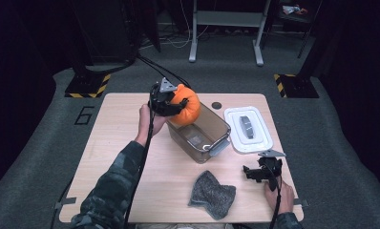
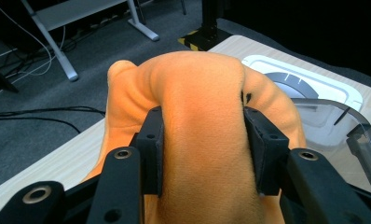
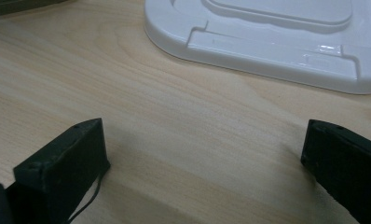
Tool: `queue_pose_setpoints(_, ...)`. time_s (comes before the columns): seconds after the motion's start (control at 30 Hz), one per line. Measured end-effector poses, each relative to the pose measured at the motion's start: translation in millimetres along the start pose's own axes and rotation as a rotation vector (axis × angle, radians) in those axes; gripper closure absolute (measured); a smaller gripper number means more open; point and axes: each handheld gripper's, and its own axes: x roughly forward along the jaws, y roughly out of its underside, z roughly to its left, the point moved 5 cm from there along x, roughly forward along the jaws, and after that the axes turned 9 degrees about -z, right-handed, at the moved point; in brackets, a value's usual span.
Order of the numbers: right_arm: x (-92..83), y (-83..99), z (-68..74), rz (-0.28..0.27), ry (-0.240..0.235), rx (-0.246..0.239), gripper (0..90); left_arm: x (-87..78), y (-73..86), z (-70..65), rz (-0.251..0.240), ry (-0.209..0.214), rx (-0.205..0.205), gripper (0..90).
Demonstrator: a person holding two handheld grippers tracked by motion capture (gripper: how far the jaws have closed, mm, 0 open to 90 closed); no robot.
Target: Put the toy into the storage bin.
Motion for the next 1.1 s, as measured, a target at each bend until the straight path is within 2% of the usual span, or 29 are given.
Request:
queue_pose_setpoints(0.3, 0.0, 0.0, 0.0, 0.000, 0.000, 0.000, 0.0, 17.9, 13.6, -8.0, 0.017, 0.028, -0.031, 55.7)
queue_pose_setpoints(0.43, 0.0, 0.0, 0.0, 0.000, 0.000, 0.000, 0.0, 22.4, 16.9, -11.1, 0.021, 0.056, -0.034, 55.6)
queue_pose_setpoints(0.73, -0.1, 0.1, -0.2, 0.002, -0.001, -0.003, 0.0, 31.9, 27.6, -12.6, 0.060, 0.070, -0.031, 55.2)
queue_pose_setpoints(0.87, -0.1, 0.1, -0.1, 0.001, -0.001, -0.003, 0.0, 36.4, 33.9, -11.9, 0.069, 0.065, -0.034, 54.6)
queue_pose_setpoints(1.1, -0.1, 0.1, -0.1, 0.002, -0.001, -0.003, 0.0, 43.2, 43.6, -12.0, 0.116, 0.063, -0.022, 53.0)
